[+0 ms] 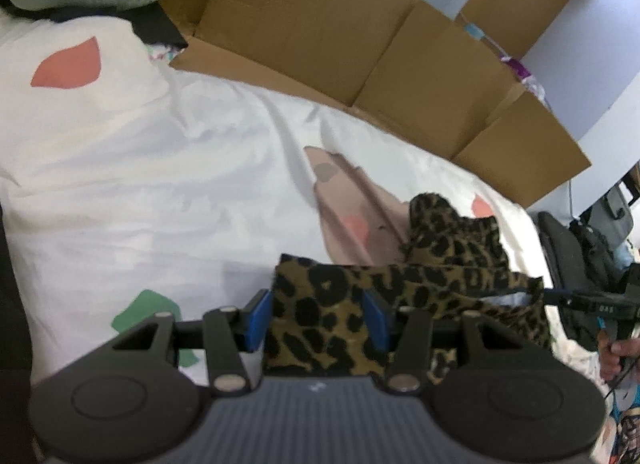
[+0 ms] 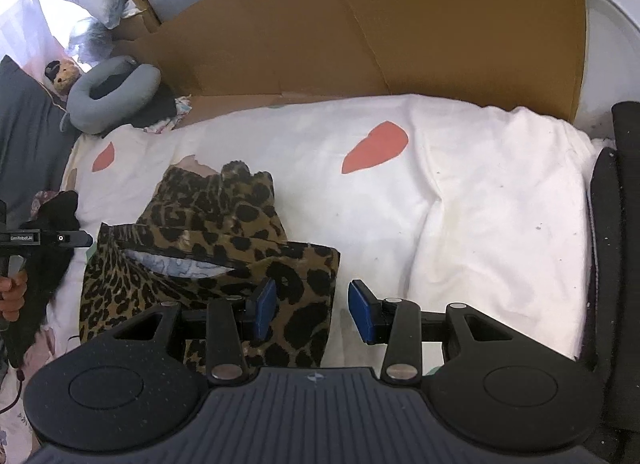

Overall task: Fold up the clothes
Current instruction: 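Grip the trousers edge again with both tools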

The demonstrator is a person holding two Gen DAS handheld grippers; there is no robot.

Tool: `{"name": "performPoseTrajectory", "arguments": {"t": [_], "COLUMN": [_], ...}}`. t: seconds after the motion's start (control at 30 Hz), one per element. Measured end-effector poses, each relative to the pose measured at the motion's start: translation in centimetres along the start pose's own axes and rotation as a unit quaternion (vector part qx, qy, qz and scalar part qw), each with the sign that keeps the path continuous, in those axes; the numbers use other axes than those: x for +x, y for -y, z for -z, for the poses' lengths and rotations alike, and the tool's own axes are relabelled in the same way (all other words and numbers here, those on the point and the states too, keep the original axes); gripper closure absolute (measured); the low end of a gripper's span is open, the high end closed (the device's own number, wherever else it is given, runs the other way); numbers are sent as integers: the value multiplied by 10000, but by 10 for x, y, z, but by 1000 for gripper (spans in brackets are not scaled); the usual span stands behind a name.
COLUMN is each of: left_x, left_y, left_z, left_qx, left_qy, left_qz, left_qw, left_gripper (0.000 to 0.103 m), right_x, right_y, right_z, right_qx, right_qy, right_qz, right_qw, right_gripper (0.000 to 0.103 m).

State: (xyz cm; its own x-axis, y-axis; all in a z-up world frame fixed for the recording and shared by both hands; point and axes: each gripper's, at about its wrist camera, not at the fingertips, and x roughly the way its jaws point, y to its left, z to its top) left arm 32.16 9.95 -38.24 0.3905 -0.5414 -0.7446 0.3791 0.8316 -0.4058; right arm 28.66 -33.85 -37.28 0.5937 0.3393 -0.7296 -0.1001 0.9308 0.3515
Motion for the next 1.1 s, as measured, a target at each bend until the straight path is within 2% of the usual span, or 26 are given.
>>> {"name": "performPoseTrajectory", "arguments": {"t": [0.07,0.13,0.2,0.27,0.3,0.33,0.37,0.6,0.73,0.83,0.9,1.1], "left_x": [7,11,15,18,17,16,16,16,21,21,24,35], "left_y": [-2,-1,-1,0,-1,-1,-1,-2,5,6,6,11], "left_z": [0,-1,-1,-2,-1,0,0,9,9,7,5,3], "left_qx": [33,40,41,41,36,30,25,-23,157,185,212,460], "left_qy": [-68,-77,-70,-59,-43,-28,-12,-45,-179,-136,-137,-212], "left_qz": [-11,10,49,82,81,81,80,-42,-203,-172,-171,-281], "left_qw": [10000,10000,10000,9999,10000,10000,10000,10000,9995,9996,9995,9983], "left_gripper": [51,54,62,82,88,98,98,100,90,78,78,78], "right_x": [6,12,15,16,16,17,17,20,28,26,24,35], "right_y": [1,2,4,3,2,3,3,8,7,9,10,8], "right_z": [-1,-5,-8,-11,-12,-12,-12,-9,-11,-13,-12,-8], "right_qx": [-32,-39,-32,-15,1,22,31,370,360,405,442,332], "right_qy": [-39,-68,-77,-44,-33,-29,-15,25,-141,-122,-98,-273], "right_qz": [-8,-58,-68,-48,-44,-45,-27,132,180,140,56,113], "right_qw": [10000,10000,9999,10000,10000,10000,10000,9992,9991,9990,9990,9990], "right_gripper": [56,65,91,96,98,98,99,101,100,92,73,71]}}
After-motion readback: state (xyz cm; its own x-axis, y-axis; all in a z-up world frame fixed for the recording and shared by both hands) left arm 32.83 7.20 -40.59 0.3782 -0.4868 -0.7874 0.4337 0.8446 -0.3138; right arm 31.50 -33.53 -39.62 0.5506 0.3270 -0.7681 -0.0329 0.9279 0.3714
